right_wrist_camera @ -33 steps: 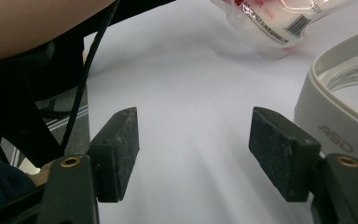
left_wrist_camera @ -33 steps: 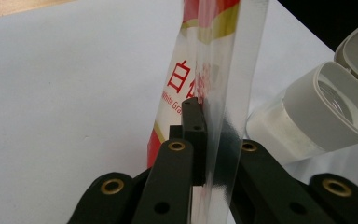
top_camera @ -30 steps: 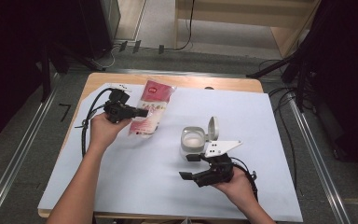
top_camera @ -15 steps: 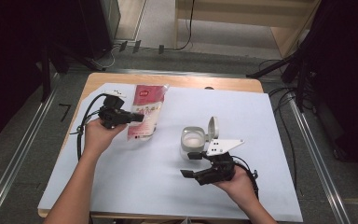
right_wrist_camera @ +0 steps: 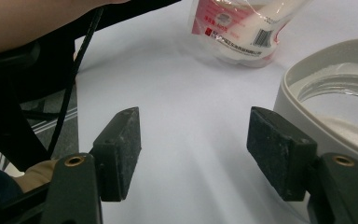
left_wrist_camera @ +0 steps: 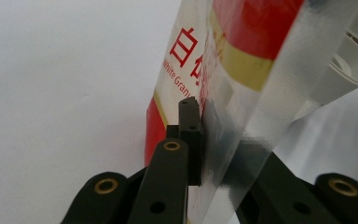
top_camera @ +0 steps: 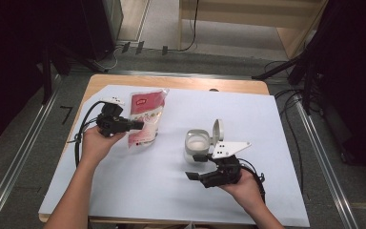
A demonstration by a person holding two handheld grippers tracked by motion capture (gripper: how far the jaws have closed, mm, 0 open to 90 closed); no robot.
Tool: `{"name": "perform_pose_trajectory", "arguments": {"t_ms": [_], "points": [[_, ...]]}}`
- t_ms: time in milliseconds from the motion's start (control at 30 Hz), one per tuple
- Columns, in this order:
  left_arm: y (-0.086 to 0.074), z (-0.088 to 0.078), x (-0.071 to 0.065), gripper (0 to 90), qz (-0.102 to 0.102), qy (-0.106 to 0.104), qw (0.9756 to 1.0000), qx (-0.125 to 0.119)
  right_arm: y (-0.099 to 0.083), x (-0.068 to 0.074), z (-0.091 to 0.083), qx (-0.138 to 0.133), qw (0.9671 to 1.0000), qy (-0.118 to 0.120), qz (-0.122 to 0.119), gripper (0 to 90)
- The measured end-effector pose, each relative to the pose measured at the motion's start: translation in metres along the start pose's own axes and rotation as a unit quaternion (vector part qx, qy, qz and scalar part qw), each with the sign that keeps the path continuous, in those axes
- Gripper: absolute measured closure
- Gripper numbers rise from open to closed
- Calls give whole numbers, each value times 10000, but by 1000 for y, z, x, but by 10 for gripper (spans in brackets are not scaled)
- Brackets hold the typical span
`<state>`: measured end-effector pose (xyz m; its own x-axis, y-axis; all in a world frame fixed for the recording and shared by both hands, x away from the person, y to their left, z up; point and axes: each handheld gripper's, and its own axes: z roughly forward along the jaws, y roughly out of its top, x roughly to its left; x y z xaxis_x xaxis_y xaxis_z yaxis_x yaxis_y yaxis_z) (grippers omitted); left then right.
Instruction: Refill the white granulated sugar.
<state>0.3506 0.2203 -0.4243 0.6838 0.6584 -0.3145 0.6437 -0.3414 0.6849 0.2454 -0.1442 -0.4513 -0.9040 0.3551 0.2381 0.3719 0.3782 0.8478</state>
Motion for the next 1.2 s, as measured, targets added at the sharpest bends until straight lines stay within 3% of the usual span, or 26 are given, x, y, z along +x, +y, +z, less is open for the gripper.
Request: {"name": "perform_pose_trajectory", "arguments": {"t_ms": [300,667,800,1067,1200], "points": [[-13,-7,-1,851,-73,12,10000,2,-1,1,3,62,10000,-15,-46,361],[-15,-9,0,810,-90,-83,9999,-32,-1,0,3,70,9999,-82,-41,363],[-16,-12,0,781,57,-97,9999,-52,-1,0,2,65,9999,-89,-39,364],[-19,-16,5,734,-17,-74,10000,-52,-1,-1,1,80,9999,-119,-30,367],[-20,-15,7,696,-40,-190,9997,-118,-1,-1,2,87,9999,-128,-31,367]]}}
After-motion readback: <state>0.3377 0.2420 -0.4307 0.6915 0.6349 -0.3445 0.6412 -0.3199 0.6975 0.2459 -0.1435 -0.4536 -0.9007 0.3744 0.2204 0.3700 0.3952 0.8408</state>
